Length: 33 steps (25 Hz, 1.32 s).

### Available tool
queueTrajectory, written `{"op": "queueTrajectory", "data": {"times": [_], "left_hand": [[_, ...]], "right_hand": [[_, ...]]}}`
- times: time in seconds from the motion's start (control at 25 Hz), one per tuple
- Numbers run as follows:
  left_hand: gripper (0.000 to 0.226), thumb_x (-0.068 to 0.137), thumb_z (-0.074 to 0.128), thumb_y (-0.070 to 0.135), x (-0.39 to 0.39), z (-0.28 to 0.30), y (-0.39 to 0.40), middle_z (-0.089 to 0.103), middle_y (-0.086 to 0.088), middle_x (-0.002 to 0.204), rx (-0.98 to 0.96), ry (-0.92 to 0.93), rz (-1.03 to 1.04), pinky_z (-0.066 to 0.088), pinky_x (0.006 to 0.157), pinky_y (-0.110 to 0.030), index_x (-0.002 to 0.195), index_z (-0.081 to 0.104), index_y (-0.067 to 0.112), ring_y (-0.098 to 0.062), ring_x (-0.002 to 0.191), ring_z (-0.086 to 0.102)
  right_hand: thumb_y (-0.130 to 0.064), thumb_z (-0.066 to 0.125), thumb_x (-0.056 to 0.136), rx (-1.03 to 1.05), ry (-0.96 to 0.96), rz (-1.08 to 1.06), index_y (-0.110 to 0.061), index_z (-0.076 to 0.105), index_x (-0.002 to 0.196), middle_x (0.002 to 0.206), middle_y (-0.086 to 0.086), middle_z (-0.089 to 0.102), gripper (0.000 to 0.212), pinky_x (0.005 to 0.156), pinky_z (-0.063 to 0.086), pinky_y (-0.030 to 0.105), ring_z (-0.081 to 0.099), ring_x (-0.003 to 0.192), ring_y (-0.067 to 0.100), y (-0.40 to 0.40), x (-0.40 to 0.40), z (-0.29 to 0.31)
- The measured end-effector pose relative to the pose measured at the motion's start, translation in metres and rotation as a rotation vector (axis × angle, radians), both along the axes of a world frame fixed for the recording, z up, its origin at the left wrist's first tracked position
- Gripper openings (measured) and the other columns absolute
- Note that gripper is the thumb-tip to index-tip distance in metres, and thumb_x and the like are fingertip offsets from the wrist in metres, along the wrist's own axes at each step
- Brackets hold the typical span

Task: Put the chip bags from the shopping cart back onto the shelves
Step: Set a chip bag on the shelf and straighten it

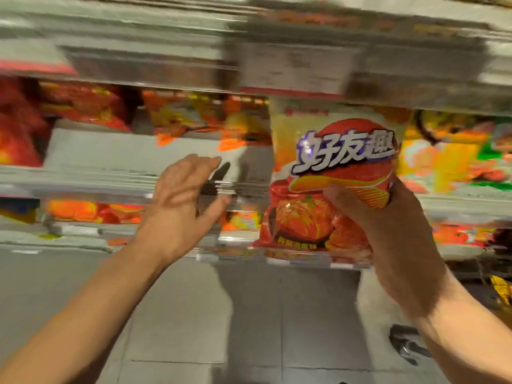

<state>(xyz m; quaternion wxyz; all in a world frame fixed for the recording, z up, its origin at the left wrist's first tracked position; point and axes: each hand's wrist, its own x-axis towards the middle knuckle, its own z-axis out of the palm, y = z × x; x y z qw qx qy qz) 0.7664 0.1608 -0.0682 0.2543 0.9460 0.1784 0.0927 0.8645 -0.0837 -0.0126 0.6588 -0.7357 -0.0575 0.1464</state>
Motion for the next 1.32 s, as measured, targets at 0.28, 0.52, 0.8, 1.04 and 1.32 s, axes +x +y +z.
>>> {"op": "queueTrajectory", "data": {"times": [0.28,0.52,0.8,1.04,1.32], "left_hand": [[0.062,0.092,0.069,0.026,-0.119,0.011,0.169,0.051,-0.014,0.146,0.088,0.043,0.06,0.029,0.12,-0.037,0.147,0.048,0.009,-0.033,0.141,0.041],[0.052,0.083,0.077,0.018,-0.143,-0.003,0.214,0.062,-0.019,0.126,0.208,-0.039,0.001,0.047,0.099,-0.042,0.13,0.062,0.001,-0.04,0.114,0.059],[0.046,0.093,0.068,0.022,-0.14,-0.011,0.222,0.065,-0.015,0.121,0.103,-0.167,0.08,0.035,0.098,-0.033,0.133,0.057,0.001,-0.037,0.114,0.058],[0.039,0.093,0.066,0.023,-0.136,-0.01,0.218,0.066,-0.018,0.105,0.234,-0.153,0.089,0.042,0.089,-0.041,0.122,0.062,-0.002,-0.038,0.098,0.06],[0.039,0.094,0.063,0.026,-0.132,-0.013,0.214,0.064,-0.017,0.104,0.237,-0.189,0.118,0.039,0.089,-0.038,0.124,0.061,0.001,-0.036,0.098,0.058]], "right_hand": [[-0.042,0.089,0.056,0.045,0.043,0.073,-0.024,0.067,0.123,0.11,0.002,0.078,0.073,0.091,0.058,0.057,0.074,0.102,0.031,0.218,-0.077,0.007],[-0.028,0.079,0.086,0.147,0.011,0.115,-0.005,0.062,0.097,0.068,0.02,0.052,0.031,0.053,0.055,0.051,0.053,0.05,0.025,0.304,-0.091,-0.002],[-0.02,0.076,0.09,0.154,0.082,0.151,-0.016,0.07,0.114,0.097,0.031,0.061,0.024,0.09,0.049,0.07,0.054,0.084,0.038,0.358,-0.05,-0.019],[-0.013,0.083,0.082,-0.083,0.085,0.477,-0.015,0.058,0.137,0.125,0.007,0.073,0.061,0.1,0.052,0.063,0.07,0.115,0.029,0.358,-0.04,-0.049],[-0.014,0.078,0.087,-0.102,0.018,0.544,-0.016,0.063,0.133,0.123,0.005,0.074,0.048,0.102,0.052,0.06,0.071,0.114,0.026,0.363,-0.035,-0.044]]}}
